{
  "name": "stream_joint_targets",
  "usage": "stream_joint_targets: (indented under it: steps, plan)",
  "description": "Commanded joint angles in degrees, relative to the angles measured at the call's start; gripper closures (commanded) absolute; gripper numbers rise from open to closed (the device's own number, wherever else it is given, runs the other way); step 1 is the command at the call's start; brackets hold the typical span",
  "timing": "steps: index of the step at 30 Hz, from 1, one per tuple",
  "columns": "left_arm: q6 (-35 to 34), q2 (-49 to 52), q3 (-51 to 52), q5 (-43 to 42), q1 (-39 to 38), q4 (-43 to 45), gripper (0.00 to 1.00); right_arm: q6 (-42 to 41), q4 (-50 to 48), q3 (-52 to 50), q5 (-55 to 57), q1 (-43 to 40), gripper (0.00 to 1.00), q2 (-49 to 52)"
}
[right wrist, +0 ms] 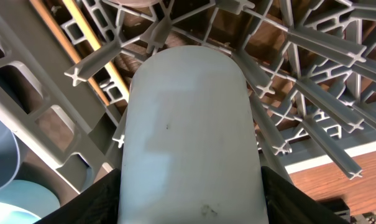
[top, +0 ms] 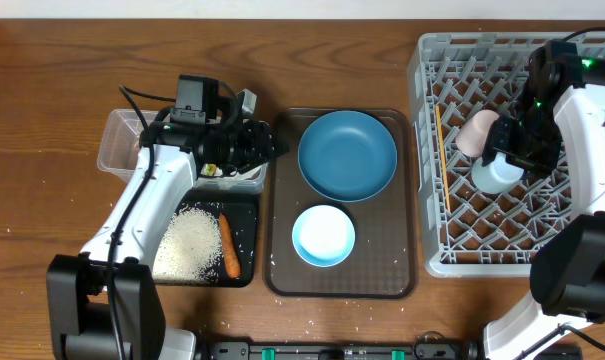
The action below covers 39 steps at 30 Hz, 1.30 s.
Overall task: Sort waste into correct bins and load items into the dishwasher rack
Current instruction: 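Carry the light-blue cup with the right gripper into the dish rack, then reach the right gripper to the light-blue bowl and grasp its rim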
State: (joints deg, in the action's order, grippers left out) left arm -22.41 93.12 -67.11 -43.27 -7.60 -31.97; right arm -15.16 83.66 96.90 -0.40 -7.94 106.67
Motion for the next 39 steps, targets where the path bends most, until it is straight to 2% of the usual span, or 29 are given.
stream_joint_targets:
  steps: [1, 7, 12, 16, 20, 24, 28, 34, 39]
  plan:
    - [1.0, 0.2, 0.4, 0.5, 0.1, -0.2, 0.59, -0.4, 0.3, -0.4, 0.4, 0.5, 0.32, -0.4]
    - [1.0, 0.2, 0.4, 0.5, 0.1, -0.2, 0.59, 0.6, 0.9, -0.4, 0.4, 0.5, 0.23, -0.4]
    - [1.0, 0.2, 0.4, 0.5, 0.2, 0.2, 0.59, 0.7, 0.0, -0.4, -1.4, 0.5, 0.22, -0.4]
    - [1.0, -0.3, 0.4, 0.5, 2.6, 1.5, 0.59, 5.9, -0.5, 0.2, -15.6, 0.7, 0.22, -0.4]
    - [0.7, -1.4, 0.4, 0.2, 6.5, 2.1, 0.58, 18.9, -0.2, 0.8, -33.9, 2.7, 0.24, -0.4]
    - [0.7, -1.6, 0.4, 0.3, 7.7, 2.0, 0.41, 22.9, -0.5, 0.8, -36.7, 8.5, 0.24, -0.4]
    - [0.7, -1.6, 0.4, 0.3, 7.6, 2.0, 0.19, 22.9, -2.5, 0.8, -36.5, 16.3, 0.23, -0.4]
    - [0.7, -1.6, 0.4, 0.3, 7.6, 2.0, 0.12, 16.6, -5.4, 0.8, -31.6, 29.7, 0.26, -0.4]
    - [0.8, -1.6, 0.4, 0.5, 7.6, 2.0, 0.08, 5.5, -7.5, 0.8, -17.5, 41.3, 0.30, -0.4]
